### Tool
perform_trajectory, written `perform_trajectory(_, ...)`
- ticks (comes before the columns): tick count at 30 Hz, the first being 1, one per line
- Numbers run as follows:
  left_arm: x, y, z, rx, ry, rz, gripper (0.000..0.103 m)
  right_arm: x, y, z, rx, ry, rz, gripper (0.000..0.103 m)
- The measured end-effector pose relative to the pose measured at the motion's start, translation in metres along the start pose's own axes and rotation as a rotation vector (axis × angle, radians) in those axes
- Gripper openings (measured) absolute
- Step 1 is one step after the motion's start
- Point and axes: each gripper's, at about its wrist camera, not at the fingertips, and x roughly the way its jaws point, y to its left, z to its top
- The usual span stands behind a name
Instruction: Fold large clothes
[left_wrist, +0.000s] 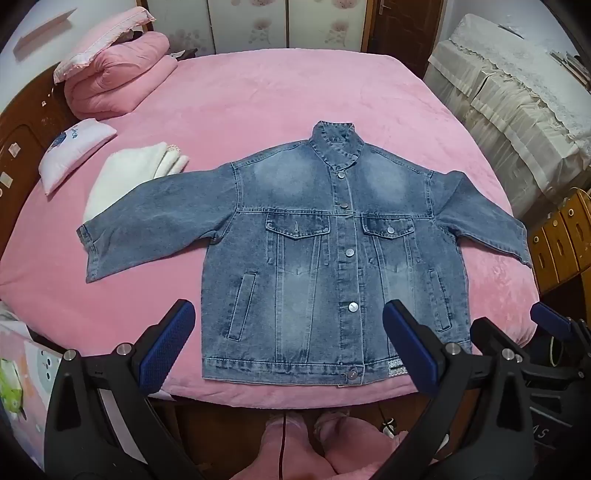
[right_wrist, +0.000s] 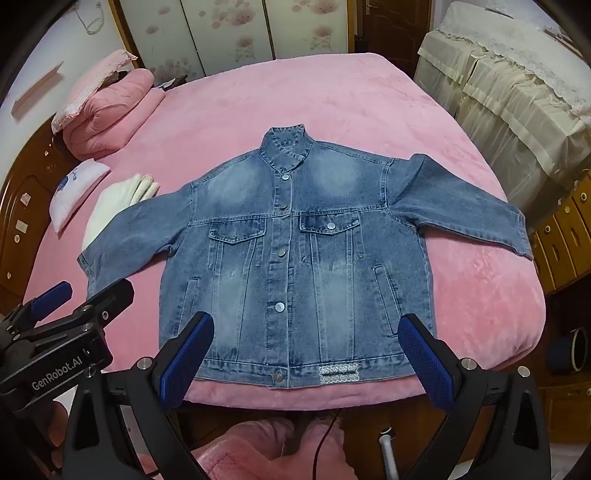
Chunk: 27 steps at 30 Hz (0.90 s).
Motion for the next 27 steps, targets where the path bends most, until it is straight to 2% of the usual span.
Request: perform_trajectory(27,0.003,-0.001,-0.001,0.001,0.016,0.000,0.101,-0.007,-0.002,0.004,-0.011,-0.003,-0.026,0.101)
